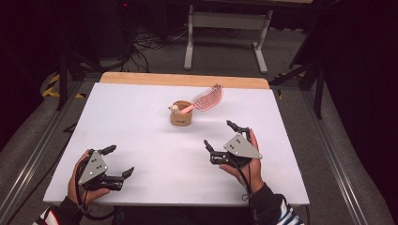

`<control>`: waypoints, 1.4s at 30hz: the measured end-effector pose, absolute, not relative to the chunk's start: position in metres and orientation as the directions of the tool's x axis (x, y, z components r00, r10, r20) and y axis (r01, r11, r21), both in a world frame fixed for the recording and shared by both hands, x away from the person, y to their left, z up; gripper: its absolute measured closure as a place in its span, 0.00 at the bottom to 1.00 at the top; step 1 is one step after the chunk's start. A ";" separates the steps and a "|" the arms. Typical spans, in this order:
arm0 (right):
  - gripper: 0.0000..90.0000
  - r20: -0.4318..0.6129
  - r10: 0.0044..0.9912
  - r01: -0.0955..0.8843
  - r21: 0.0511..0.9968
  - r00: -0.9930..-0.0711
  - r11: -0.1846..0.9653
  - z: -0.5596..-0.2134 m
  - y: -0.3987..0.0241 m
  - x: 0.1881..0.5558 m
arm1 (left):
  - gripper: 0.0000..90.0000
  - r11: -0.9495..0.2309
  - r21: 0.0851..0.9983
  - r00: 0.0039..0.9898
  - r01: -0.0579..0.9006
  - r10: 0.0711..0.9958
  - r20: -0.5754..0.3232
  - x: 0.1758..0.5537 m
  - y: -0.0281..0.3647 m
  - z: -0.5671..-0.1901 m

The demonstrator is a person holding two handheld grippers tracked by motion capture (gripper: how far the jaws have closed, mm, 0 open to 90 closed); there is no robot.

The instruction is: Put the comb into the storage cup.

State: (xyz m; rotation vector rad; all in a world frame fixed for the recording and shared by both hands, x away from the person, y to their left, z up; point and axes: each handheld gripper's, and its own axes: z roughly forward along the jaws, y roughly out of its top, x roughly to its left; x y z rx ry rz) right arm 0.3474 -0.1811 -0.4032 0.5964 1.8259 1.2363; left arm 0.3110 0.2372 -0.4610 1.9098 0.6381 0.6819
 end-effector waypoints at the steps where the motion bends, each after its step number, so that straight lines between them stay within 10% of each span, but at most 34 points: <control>1: 0.09 -0.370 0.752 -0.063 0.913 -0.546 0.404 -0.405 -0.183 0.346 | 0.08 -0.390 0.910 0.706 0.139 0.684 0.185 0.311 0.237 -0.461; 42: 0.06 -0.409 0.771 0.037 0.873 -0.488 0.486 -0.452 -0.247 0.323 | 0.08 -0.392 0.909 0.705 0.144 0.685 0.184 0.310 0.235 -0.462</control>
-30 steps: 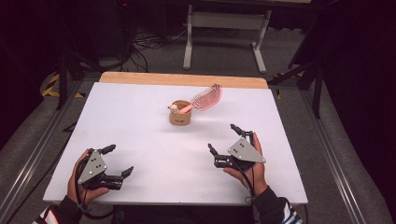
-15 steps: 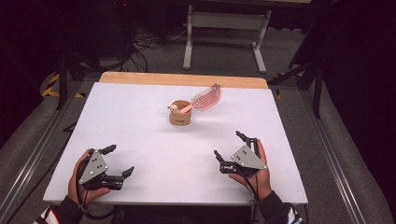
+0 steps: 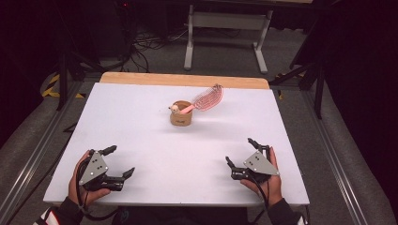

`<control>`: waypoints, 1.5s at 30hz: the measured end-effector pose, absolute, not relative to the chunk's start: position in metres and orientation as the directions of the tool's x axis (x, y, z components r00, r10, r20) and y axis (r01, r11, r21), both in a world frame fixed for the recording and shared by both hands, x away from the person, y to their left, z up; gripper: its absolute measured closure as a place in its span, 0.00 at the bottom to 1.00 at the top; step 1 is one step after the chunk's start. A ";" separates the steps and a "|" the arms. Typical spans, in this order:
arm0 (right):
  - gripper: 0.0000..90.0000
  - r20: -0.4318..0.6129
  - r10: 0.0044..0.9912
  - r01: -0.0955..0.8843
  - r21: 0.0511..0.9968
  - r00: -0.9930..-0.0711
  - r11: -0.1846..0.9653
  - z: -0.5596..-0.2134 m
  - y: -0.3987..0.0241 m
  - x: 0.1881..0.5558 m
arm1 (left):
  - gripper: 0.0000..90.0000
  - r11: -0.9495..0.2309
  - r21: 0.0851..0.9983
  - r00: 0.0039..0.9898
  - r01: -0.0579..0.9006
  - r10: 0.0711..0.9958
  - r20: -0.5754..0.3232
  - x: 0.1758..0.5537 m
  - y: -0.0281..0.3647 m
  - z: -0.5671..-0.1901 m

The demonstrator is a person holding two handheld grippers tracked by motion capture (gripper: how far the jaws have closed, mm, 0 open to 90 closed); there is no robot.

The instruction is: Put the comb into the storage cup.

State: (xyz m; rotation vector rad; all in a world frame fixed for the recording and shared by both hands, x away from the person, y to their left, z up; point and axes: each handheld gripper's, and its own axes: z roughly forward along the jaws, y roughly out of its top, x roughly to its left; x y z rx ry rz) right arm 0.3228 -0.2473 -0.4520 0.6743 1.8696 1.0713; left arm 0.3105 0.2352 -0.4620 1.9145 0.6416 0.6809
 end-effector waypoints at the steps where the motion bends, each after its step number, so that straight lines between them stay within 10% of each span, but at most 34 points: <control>1: 0.06 -0.412 0.774 0.040 0.872 -0.481 0.489 -0.452 -0.250 0.322 | 0.08 -0.391 0.909 0.707 0.145 0.684 0.182 0.311 0.235 -0.462; 45: 0.07 -0.404 0.799 0.048 0.880 -0.446 0.472 -0.455 -0.258 0.308 | 0.08 -0.392 0.909 0.703 0.144 0.687 0.185 0.313 0.233 -0.462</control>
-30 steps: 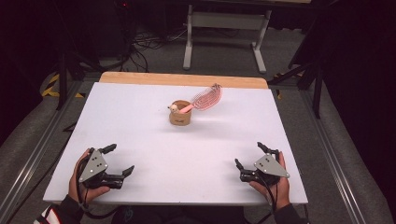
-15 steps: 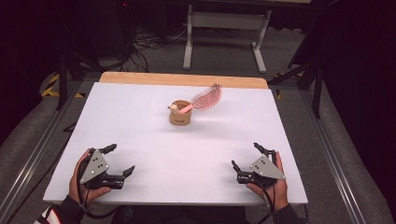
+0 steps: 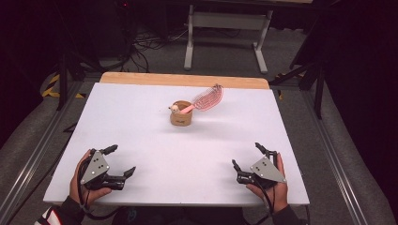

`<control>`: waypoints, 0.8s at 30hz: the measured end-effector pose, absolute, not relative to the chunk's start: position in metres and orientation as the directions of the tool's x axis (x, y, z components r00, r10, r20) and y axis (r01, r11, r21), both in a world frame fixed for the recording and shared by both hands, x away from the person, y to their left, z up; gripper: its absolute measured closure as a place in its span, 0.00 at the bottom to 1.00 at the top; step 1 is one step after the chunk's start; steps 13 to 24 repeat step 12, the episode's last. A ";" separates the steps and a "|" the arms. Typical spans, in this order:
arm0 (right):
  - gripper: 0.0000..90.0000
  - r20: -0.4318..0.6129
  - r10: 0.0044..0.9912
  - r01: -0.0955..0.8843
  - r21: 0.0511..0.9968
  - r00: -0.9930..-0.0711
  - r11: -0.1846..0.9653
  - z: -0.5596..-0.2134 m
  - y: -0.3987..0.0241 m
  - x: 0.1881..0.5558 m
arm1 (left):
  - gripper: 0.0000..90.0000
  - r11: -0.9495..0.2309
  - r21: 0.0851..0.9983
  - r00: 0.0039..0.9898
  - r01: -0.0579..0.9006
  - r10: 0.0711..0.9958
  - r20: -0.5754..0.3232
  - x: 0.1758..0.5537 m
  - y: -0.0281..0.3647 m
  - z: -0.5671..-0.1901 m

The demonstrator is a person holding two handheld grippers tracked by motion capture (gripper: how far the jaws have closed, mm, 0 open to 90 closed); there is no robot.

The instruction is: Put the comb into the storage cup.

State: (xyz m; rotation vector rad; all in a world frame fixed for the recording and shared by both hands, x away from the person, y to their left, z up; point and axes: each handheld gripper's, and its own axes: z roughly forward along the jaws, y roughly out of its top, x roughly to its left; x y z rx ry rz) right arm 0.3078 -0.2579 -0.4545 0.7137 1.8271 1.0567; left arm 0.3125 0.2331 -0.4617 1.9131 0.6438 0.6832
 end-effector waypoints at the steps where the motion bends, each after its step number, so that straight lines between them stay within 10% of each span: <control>1: 0.07 -0.396 0.799 0.042 0.885 -0.453 0.463 -0.454 -0.257 0.307 | 0.08 -0.391 0.909 0.701 0.148 0.689 0.182 0.313 0.233 -0.462; 24: 0.07 -0.392 0.786 0.041 0.884 -0.478 0.466 -0.455 -0.255 0.308 | 0.08 -0.392 0.907 0.694 0.152 0.696 0.184 0.315 0.234 -0.462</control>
